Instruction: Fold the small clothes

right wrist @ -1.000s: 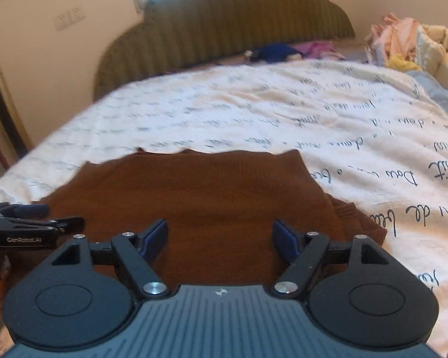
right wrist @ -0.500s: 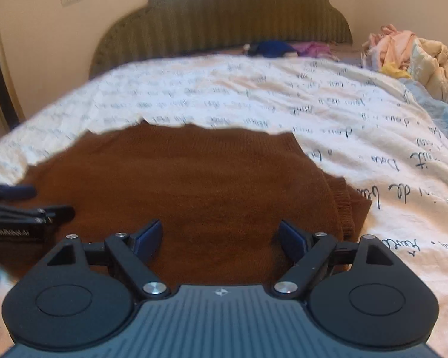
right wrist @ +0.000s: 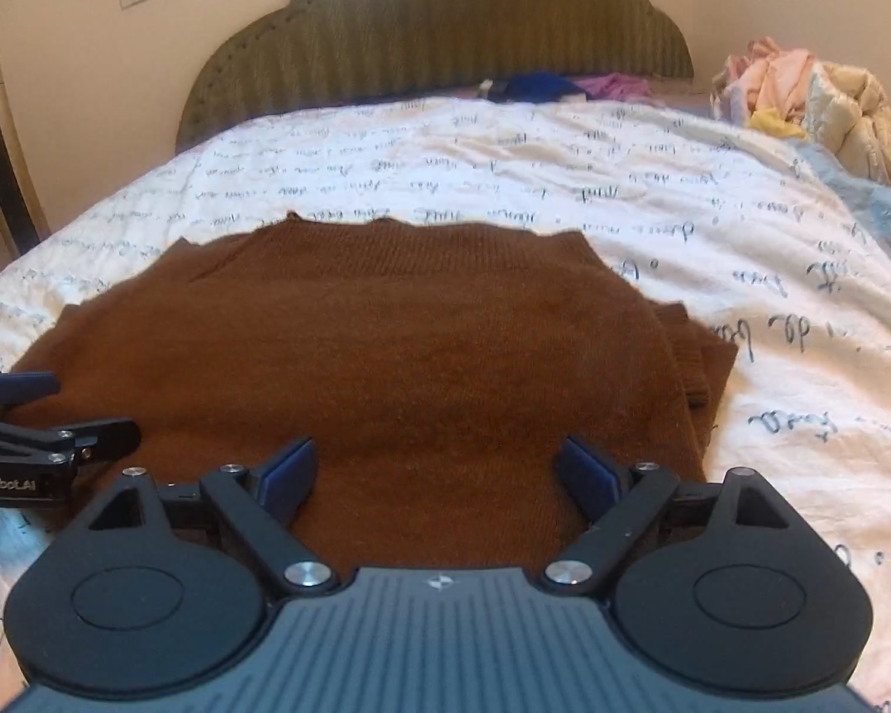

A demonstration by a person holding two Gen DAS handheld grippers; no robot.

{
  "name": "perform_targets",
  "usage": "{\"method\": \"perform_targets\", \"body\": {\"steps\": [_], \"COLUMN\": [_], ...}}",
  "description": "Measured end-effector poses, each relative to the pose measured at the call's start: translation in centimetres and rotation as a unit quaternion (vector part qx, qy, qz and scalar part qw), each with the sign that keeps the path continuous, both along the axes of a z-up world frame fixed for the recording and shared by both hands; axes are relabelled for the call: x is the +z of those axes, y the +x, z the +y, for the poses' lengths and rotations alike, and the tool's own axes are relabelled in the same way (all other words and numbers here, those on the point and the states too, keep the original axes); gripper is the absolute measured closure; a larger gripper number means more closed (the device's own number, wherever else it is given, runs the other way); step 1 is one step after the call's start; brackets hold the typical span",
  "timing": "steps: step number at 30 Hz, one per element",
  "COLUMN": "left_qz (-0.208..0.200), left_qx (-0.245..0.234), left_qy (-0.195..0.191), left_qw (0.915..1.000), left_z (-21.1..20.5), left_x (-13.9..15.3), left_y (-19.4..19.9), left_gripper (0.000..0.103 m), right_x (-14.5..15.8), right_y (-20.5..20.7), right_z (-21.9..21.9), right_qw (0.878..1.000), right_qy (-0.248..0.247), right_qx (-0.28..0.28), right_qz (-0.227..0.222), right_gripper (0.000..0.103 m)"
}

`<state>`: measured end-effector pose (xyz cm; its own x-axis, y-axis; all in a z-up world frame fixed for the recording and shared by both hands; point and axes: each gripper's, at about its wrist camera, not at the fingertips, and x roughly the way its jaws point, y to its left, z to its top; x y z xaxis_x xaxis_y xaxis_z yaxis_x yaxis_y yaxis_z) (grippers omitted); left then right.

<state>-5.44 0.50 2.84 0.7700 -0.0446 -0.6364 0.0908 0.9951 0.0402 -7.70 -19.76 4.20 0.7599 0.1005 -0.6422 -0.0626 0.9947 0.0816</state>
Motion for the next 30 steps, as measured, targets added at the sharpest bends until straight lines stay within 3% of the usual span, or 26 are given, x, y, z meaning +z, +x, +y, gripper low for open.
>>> {"method": "perform_targets", "body": {"steps": [5,10,13,17,21,26,30], "left_qz": [0.003,0.011,-0.001,0.003,0.004,0.003,-0.002], "left_qx": [-0.009,-0.002,-0.002,-0.001,-0.005,-0.005,-0.001], "left_qy": [0.029,0.021,0.004,-0.004,0.016,0.023,-0.008], "left_qw": [0.9995,0.9997,1.0000,1.0000,0.9999,0.9997,1.0000], "left_z": [-0.4,-0.4,0.1,0.4,-0.2,-0.4,0.6], "left_x": [-1.8,-1.6,-0.2,0.0,-1.3,-1.8,-0.7], "left_y": [-0.4,0.4,-0.5,-1.2,-1.2,-1.0,-1.9], "left_gripper": [0.000,0.000,0.010,0.009,0.004,0.000,0.004], "right_x": [-1.6,-2.3,-1.2,0.2,-1.3,-2.1,-2.1], "right_y": [0.2,0.4,0.4,-0.8,-0.1,-0.3,-0.5], "right_z": [-0.2,-0.6,-0.4,0.0,-0.1,-0.5,-0.5], "right_qw": [1.000,1.000,1.000,1.000,1.000,1.000,1.000], "right_qy": [-0.007,-0.008,-0.008,-0.009,-0.018,-0.007,-0.008], "right_qx": [-0.002,0.013,0.007,0.007,0.004,0.008,0.009], "right_qz": [0.017,0.007,0.013,-0.013,0.015,0.001,-0.001], "right_gripper": [0.011,0.005,0.005,0.004,0.003,0.000,0.000]}}
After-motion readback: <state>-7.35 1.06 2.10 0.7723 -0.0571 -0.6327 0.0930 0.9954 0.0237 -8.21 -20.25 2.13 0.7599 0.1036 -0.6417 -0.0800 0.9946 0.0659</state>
